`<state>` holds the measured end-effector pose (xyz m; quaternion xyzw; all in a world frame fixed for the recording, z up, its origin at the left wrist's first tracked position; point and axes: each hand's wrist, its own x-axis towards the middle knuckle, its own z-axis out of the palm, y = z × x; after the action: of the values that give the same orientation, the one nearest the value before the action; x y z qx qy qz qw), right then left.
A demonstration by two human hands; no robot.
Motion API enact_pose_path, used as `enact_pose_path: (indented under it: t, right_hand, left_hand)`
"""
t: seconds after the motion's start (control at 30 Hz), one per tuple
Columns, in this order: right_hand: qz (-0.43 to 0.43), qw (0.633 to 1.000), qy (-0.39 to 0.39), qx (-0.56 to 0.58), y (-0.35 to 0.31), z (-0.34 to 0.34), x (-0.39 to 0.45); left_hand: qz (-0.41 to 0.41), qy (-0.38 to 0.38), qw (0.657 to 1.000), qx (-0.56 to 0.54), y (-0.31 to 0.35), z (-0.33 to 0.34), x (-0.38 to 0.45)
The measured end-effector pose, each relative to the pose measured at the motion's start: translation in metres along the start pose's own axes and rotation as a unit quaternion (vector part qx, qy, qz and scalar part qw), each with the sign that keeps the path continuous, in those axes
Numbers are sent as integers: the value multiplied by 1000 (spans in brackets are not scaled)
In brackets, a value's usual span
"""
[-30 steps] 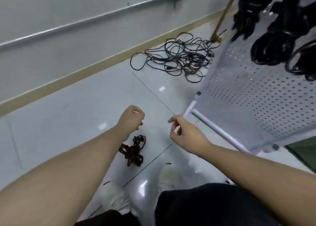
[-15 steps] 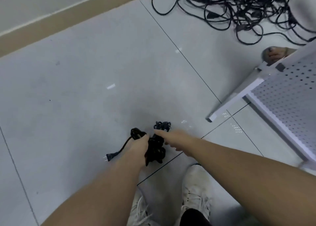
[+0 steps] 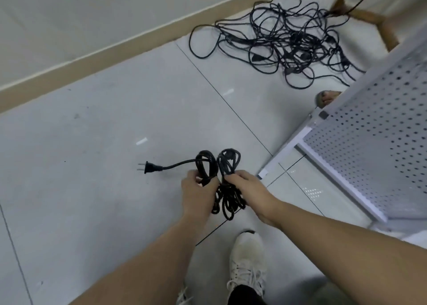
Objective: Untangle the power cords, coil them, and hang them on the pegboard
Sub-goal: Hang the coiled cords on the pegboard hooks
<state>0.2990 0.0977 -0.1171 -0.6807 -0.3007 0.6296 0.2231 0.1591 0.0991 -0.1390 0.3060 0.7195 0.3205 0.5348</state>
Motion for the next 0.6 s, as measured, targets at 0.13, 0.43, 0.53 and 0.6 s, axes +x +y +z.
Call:
enact_pose_path:
  t: [0.13,0.43,0.53,0.6]
  right_hand:
    - [-39,997,51,41,-18,-45,-57]
    - [-120,979,150,64,-27,-147,-188]
    - [-137,972,187,43,-11,-177,-220]
    - [-144,967,208,33,1,-195,-239]
  left_hand:
    - [72,-88,993,19,47,13,-45]
    - [178,-201,961,61,110,64,-155]
    - [216,-220,948,84,115,85,-186]
    - [236,-236,937,107,117,98,-206]
